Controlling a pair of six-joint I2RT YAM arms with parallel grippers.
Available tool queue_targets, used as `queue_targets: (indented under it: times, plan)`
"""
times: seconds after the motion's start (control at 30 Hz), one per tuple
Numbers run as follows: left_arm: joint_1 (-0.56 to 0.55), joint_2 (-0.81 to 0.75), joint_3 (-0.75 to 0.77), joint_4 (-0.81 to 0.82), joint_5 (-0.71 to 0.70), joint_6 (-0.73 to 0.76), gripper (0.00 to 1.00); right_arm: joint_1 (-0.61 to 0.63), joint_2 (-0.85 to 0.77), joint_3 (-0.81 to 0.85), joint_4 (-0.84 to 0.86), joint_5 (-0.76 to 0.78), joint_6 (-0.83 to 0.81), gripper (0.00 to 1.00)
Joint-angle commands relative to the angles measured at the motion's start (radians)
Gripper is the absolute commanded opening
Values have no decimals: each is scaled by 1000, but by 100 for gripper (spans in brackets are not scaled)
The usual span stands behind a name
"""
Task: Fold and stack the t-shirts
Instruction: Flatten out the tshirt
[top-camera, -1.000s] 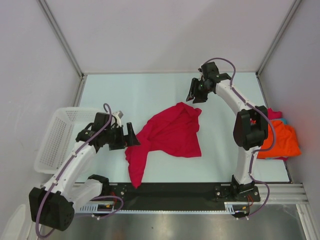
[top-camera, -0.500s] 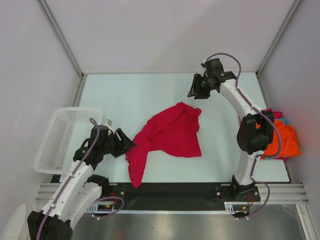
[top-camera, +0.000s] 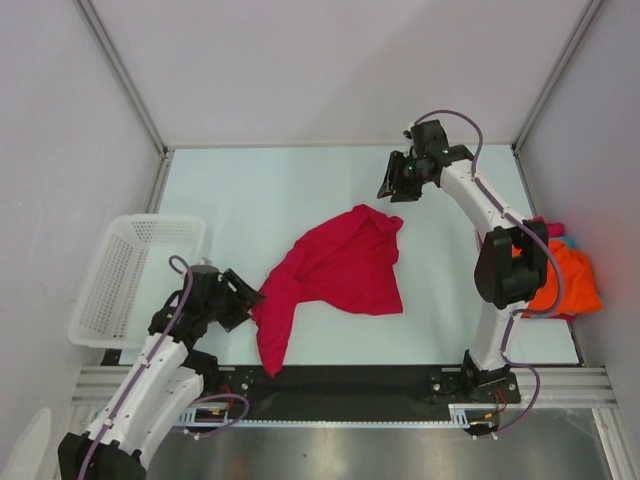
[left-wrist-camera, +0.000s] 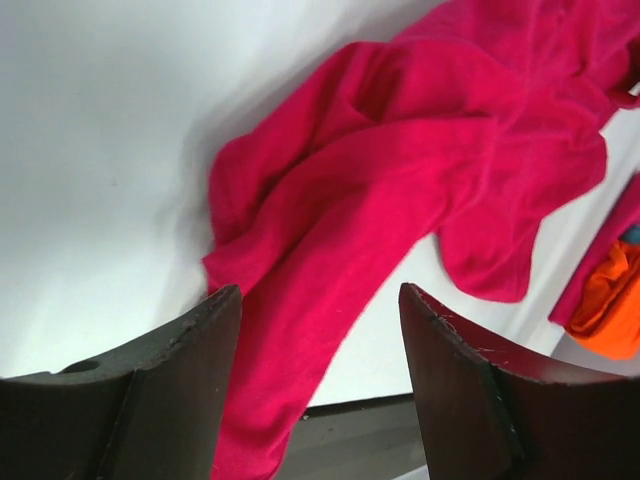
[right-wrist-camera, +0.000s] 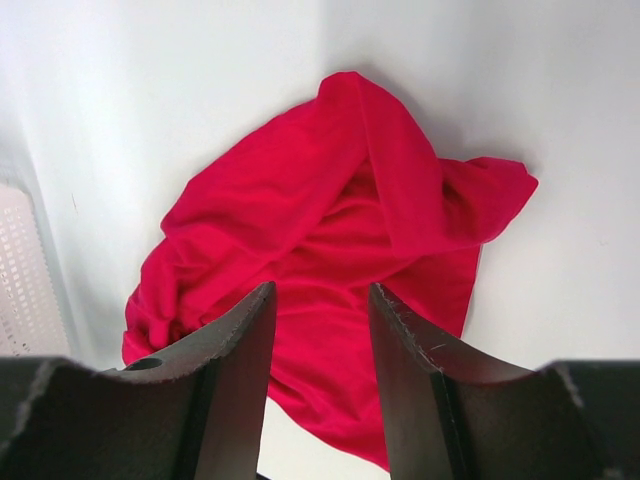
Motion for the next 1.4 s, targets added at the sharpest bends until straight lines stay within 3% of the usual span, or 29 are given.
queue_targets:
  times: [0.0, 0.3, 0.47, 0.6, 0.7, 0.73, 0.93, 1.17, 1.37]
  plan:
    - [-2, -4, -34, -24, -61, -56, 70, -4, -47, 0, -5, 1, -13, 47]
    - [-2, -16, -113, 7, -58, -79, 69, -7, -55, -23, -7, 6, -18, 47]
    - [-2, -24, -138, 41, -58, -76, 63, -10, -64, -28, -7, 12, -19, 47]
    - [-2, 8, -149, 82, -47, -59, 48, -11, -64, -25, -8, 14, -19, 47]
    - [-2, 33, -150, 114, -36, -53, 27, -10, -63, -23, -8, 14, -16, 47]
    - [-2, 40, -150, 122, -36, -51, 13, -10, -61, -22, -8, 14, -16, 47]
    - [-2, 60, -153, 145, -38, -41, 0, -5, -58, -6, -18, 18, -15, 47]
    - [-2, 60, -132, 150, -32, -21, 0, -1, -56, 10, -27, 23, -13, 46]
    - [-2, 53, -23, 96, -36, 2, 0, 5, -53, -14, -15, 18, -7, 46]
